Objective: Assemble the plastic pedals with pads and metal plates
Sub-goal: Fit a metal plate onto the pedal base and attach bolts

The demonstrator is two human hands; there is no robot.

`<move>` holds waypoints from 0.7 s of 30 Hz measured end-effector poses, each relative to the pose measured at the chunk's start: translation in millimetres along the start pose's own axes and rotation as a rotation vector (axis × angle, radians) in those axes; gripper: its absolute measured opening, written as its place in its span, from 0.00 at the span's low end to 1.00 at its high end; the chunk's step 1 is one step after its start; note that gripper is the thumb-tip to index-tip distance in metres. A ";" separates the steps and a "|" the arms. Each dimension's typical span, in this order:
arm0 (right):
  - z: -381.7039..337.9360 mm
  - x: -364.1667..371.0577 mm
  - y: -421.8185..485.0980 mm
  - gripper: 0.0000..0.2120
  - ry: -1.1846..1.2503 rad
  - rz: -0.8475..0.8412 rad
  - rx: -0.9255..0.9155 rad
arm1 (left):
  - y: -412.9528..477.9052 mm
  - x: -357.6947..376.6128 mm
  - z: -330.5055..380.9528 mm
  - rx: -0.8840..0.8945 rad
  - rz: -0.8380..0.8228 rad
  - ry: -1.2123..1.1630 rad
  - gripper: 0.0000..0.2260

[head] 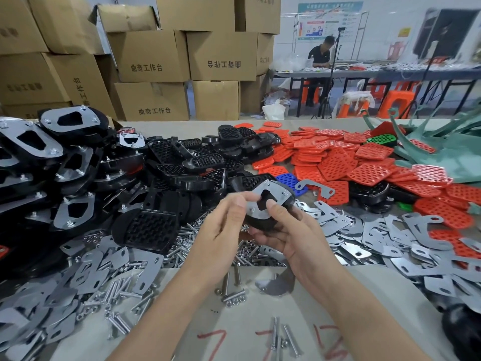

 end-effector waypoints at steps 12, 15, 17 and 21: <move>-0.6 -2.4 0.8 0.13 -0.046 0.022 -0.064 | -0.6 -6.2 -1.3 0.031 0.188 0.183 0.05; -3.6 -0.5 -3.2 0.11 -0.164 0.032 -0.148 | -2.3 -4.5 -1.0 0.074 0.258 0.451 0.05; -7.9 2.7 -5.8 0.12 -0.211 0.043 -0.234 | -3.0 -4.1 -0.8 0.085 0.265 0.538 0.06; -10.8 8.4 -9.1 0.16 -0.301 0.027 -0.353 | -3.8 -3.1 -1.0 0.151 0.271 0.583 0.02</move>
Point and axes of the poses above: each hand's wrist, its own y-axis towards the middle knuckle, its own x-axis out of the palm, z = x × y, the point moved 5 cm from there along y, towards the middle knuckle, and after that the axes turned 12 degrees about y, right-handed, at the moved point
